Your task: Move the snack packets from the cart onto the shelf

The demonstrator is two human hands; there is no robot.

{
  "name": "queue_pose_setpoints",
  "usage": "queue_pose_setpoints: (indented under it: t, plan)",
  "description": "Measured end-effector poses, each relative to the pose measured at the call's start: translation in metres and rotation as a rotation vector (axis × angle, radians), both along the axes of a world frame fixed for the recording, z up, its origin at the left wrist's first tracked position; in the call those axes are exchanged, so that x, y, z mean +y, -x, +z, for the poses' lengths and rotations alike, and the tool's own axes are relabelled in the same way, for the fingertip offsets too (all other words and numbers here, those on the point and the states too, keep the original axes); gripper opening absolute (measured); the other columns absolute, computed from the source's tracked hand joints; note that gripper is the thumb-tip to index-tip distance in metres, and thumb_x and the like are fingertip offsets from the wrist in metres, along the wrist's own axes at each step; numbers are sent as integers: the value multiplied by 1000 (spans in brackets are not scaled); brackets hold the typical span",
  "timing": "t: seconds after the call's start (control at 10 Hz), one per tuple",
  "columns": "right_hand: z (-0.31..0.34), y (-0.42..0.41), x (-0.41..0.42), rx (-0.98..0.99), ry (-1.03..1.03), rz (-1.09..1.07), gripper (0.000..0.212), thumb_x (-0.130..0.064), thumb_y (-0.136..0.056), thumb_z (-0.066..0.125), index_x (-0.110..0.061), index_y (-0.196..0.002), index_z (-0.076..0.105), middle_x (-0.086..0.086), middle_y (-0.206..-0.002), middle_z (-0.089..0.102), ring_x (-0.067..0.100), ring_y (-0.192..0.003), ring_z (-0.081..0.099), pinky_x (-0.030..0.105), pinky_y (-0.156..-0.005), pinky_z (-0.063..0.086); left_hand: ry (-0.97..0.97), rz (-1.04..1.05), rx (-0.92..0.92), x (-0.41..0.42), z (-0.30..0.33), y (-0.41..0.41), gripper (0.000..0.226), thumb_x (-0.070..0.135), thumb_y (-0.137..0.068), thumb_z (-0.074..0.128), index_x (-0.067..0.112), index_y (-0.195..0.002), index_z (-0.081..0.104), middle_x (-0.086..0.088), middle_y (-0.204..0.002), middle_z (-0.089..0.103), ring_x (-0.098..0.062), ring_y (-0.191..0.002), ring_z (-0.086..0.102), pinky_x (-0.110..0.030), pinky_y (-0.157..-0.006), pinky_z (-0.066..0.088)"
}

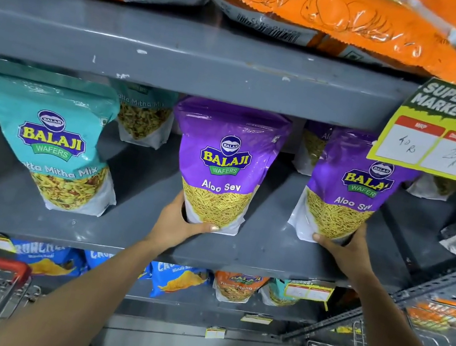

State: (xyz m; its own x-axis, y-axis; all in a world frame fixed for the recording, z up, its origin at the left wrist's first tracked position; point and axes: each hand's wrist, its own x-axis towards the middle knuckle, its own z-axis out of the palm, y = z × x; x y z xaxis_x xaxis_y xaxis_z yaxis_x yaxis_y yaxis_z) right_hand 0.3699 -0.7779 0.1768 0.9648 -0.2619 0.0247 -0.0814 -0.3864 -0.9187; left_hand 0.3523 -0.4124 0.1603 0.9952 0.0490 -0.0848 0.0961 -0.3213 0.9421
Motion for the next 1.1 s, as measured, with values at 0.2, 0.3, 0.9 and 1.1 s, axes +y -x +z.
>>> queue_pose_setpoints:
  t: [0.2, 0.3, 0.9, 1.1]
  plan:
    - [3, -3, -13, 76, 6, 33, 93, -6, -67, 85, -11, -140, 28, -1, -125, 47, 15, -115, 45, 28, -92, 35, -15, 3, -4, 0, -1, 0, 85, 40, -58, 89, 27, -130, 45, 14, -116, 61, -7, -105, 60, -23, -87, 47]
    - [12, -12, -22, 144, 34, 112, 95, -9, -60, 90, -13, -139, 38, 2, -128, 56, 20, -117, 52, 30, -93, 37, -15, 9, -1, 0, -2, 0, 84, 39, -58, 90, 27, -130, 47, 15, -115, 62, -7, -104, 60, -24, -87, 47]
    - [21, -6, -37, 237, -13, 192, 84, -4, -70, 82, -13, -140, 36, 0, -125, 55, 15, -112, 53, 27, -90, 38, -37, 8, 0, 2, -4, -1, 88, 43, -55, 90, 32, -128, 42, 14, -120, 59, -11, -109, 59, -32, -94, 49]
    - [22, 24, -30, 10, -157, 4, 122, -21, -52, 93, -21, -150, 20, -3, -139, 47, 7, -126, 46, 19, -94, 45, 2, 58, -47, 9, -4, 13, 111, 44, -53, 91, 23, -144, 31, 6, -145, 48, -11, -130, 49, -38, -109, 42]
